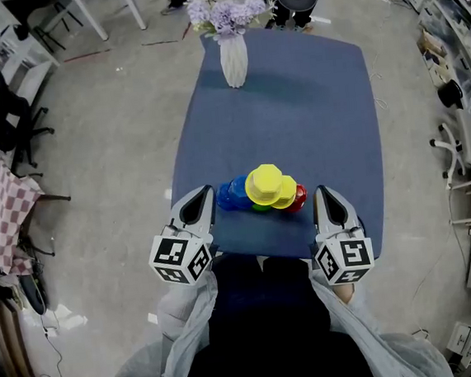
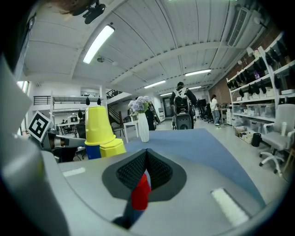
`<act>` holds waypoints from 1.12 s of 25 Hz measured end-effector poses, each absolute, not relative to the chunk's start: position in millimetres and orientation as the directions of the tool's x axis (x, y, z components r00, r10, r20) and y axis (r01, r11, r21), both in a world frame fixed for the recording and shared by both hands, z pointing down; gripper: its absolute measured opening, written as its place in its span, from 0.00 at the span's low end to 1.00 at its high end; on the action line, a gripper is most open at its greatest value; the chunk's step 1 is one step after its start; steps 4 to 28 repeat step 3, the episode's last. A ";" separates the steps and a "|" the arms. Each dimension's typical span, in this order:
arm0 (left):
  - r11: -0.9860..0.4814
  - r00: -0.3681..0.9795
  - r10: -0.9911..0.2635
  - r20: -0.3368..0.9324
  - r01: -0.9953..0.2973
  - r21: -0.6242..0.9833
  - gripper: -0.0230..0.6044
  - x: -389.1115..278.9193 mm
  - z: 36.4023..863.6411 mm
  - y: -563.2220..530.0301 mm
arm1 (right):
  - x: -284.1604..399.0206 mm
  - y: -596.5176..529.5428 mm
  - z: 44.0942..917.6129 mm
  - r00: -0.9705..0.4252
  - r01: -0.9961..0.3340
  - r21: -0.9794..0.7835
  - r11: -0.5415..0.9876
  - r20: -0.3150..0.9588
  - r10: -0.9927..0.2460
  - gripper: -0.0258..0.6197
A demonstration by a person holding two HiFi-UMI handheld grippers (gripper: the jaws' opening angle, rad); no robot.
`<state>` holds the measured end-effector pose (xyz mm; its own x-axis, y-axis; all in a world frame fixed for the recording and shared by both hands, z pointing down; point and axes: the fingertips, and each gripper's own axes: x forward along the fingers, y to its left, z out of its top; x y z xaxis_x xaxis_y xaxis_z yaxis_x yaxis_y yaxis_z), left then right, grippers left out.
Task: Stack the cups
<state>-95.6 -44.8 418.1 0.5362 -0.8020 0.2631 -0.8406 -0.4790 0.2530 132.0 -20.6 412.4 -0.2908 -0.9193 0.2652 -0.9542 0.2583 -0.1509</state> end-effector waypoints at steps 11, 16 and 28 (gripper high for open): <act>-0.493 0.547 -0.797 0.257 -0.834 0.246 0.03 -91.5 416.6 -43.6 | 125.6 -20.9 411.9 -0.319 -0.945 -0.157 0.286 0.263 -0.911 0.06; -0.493 0.547 -0.797 0.257 -0.834 0.246 0.03 -91.5 416.6 -43.6 | 125.6 -20.9 411.9 -0.319 -0.945 -0.157 0.286 0.263 -0.911 0.06; -0.493 0.547 -0.797 0.257 -0.834 0.246 0.03 -91.5 416.6 -43.6 | 125.6 -20.9 411.9 -0.319 -0.945 -0.157 0.286 0.263 -0.911 0.06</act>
